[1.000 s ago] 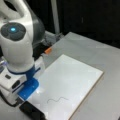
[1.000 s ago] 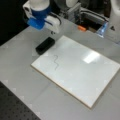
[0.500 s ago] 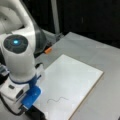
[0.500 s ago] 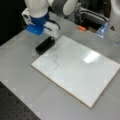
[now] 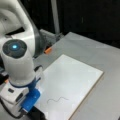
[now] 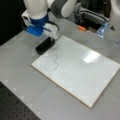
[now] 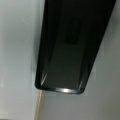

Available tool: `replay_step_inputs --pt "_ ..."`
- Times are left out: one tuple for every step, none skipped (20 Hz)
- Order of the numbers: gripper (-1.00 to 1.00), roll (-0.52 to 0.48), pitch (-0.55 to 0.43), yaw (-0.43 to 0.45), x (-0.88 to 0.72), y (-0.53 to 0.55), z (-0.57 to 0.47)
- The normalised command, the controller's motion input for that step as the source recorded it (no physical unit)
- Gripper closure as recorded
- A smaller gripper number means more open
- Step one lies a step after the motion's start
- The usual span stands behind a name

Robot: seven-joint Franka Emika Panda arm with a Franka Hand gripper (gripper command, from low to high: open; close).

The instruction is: Erasing curve lines

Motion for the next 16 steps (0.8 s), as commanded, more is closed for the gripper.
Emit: replay_step_inputs --pt "-1.0 0.163 -0.113 -0.063 -0.11 -0.07 -0.14" --pt "-1.0 0.185 -0.113 -0.079 -0.12 -0.08 -0.14" --pt "-1.0 0.21 -0.11 -0.097 -0.12 -0.08 -0.14" --pt "-1.0 0.224 -0.112 -0.115 -0.12 -0.09 -0.14" --pt "-1.0 0.236 -0.104 -0.127 -0.12 -0.1 -0.13" --pt "-1.0 0.23 -0.11 -0.125 -0.12 -0.11 -0.13" --pt "-1.0 0.227 -0.103 -0.125 -0.1 -0.11 -0.12" --pt "-1.0 0.223 -0.074 -0.12 -0.08 -0.12 -0.1" --pt "-1.0 0.21 -0.066 -0.1 -0.06 -0.13 -0.09" --pt "-1.0 0.194 -0.063 -0.078 -0.05 -0.13 -0.08" --pt "-1.0 0.178 -0.062 -0.054 -0.04 -0.12 -0.06" --pt "-1.0 0.164 -0.111 -0.048 -0.03 -0.12 -0.06" --pt "-1.0 0.155 -0.136 -0.044 -0.02 -0.12 -0.06" --pt "-1.0 0.143 -0.158 -0.038 -0.02 -0.11 -0.07" --pt "-1.0 0.132 -0.163 -0.029 -0.02 -0.11 -0.09" --pt "-1.0 0.121 -0.161 -0.021 -0.03 -0.11 -0.1"
